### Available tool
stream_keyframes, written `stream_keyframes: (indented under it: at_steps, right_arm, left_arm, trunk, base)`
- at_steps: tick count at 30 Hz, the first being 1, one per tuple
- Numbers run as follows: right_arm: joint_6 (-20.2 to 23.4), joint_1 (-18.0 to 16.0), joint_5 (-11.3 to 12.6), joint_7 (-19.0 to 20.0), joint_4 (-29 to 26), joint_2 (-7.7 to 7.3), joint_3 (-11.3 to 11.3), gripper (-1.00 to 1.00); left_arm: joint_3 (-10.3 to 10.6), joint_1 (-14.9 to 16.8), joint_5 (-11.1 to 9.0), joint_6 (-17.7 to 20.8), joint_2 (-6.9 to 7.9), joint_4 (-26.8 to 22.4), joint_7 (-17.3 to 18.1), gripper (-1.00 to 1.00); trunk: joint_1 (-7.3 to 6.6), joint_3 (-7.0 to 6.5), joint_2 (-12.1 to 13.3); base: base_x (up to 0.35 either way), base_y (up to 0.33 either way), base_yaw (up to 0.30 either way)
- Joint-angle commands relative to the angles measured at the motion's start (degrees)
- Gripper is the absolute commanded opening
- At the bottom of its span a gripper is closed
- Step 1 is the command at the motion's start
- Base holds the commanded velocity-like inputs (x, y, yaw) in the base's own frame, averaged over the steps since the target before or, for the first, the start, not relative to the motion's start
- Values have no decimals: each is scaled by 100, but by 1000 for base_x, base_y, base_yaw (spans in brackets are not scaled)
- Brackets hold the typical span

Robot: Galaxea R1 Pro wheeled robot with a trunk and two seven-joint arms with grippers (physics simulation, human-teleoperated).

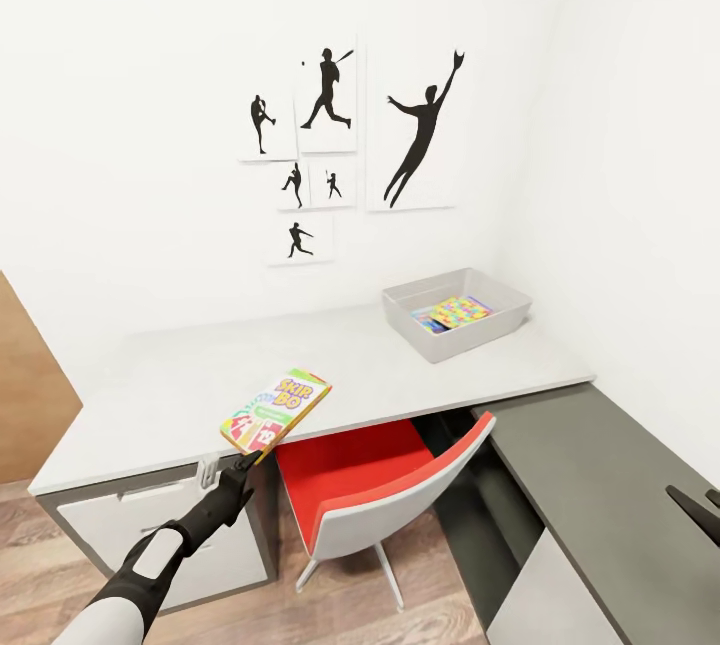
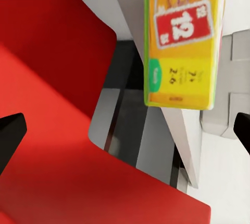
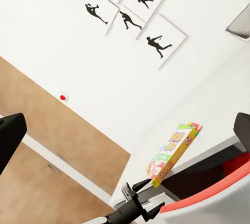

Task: Put all the toys in the child's room - the three board games (two on the bed and one on the table), the two jigsaw puzzles on the table, and the tennis ball on the table - inside the toy box on the table in the child's room.

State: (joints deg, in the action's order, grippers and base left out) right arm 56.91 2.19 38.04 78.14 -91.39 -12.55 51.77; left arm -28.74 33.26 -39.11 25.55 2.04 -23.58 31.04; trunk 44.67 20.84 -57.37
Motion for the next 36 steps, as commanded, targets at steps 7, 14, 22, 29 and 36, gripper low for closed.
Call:
stream_keyframes:
  at_steps: [7, 14, 22, 29, 36]
  right_arm:
    - [40, 1, 19, 0, -2, -2, -7, 100]
    - [40, 1, 19, 0, -2, -2, -8, 100]
    - [40, 1, 19, 0, -2, -2, -9, 100]
    - [40, 1, 19, 0, -2, -2, -9, 100]
    - [40, 1, 19, 0, -2, -2, -9, 100]
  left_arm:
    - [-21, 5, -19, 50, 0, 3, 15, 100]
    - [-26, 5, -20, 47, 0, 3, 16, 100]
    - [-26, 5, -25, 50, 13, 3, 19, 100]
    - [-26, 5, -26, 48, 11, 3, 21, 100]
    - [-25, 5, -27, 48, 8, 3, 22, 100]
  trunk:
    - [1, 5, -4]
    - [1, 5, -4]
    - [1, 5, -4]
    - [1, 5, -4]
    - [1, 5, -4]
  base:
    - [76, 0, 0]
    - [39, 0, 0]
    - [5, 0, 0]
    - [0, 0, 0]
    - [69, 0, 0]
